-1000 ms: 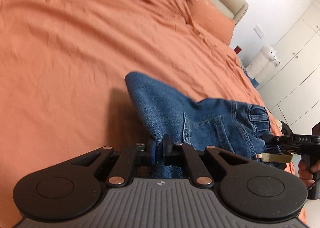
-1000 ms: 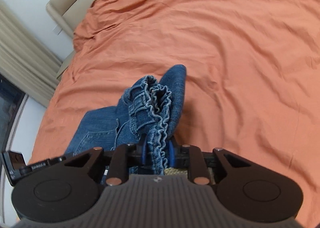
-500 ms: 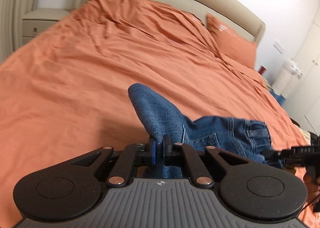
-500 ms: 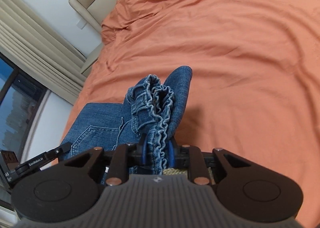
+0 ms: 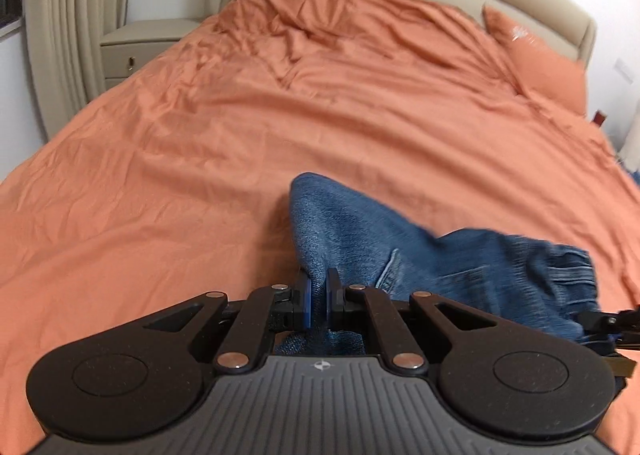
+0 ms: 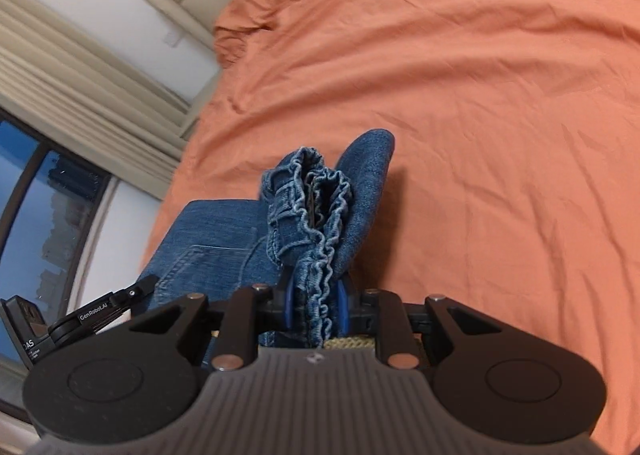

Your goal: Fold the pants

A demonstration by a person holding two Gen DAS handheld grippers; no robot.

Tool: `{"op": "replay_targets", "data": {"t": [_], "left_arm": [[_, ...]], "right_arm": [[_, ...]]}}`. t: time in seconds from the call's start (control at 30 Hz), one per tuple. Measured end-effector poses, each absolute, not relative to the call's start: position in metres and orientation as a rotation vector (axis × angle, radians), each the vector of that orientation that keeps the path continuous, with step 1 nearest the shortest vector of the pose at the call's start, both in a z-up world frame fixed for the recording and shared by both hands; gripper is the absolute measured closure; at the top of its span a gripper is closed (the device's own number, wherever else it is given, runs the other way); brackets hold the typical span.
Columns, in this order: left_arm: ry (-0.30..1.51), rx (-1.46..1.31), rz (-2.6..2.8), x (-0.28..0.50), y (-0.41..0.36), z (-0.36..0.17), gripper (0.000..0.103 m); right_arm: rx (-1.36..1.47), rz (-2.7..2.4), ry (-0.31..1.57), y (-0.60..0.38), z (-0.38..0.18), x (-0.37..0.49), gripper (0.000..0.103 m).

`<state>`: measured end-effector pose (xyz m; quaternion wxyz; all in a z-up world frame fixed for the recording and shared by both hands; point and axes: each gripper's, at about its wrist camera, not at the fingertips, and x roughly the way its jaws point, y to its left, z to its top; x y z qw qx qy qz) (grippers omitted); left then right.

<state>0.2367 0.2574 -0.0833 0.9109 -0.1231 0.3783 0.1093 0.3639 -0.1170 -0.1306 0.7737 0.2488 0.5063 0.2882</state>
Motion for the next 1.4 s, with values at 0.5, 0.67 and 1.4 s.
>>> {"op": "replay_targets", "data": {"t": [0.5, 0.67, 1.4], "left_arm": [[0.886, -0.173, 0.367, 0.236, 0.263, -0.114, 0.073], [0.861, -0.065, 0.480, 0.220, 0.251, -0.088, 0.071], [0.992, -0.049, 0.441, 0.187, 0.190, -0.123, 0.066]], "right_arm": [[0.419, 0.514, 1.120, -0.115, -0.158, 0.366, 0.074], [0.001, 0.465, 0.945, -0.089, -0.114, 0.335, 0.059], [-0.144, 0.530, 0.755, -0.029, -0.143, 0.248, 0.054]]}}
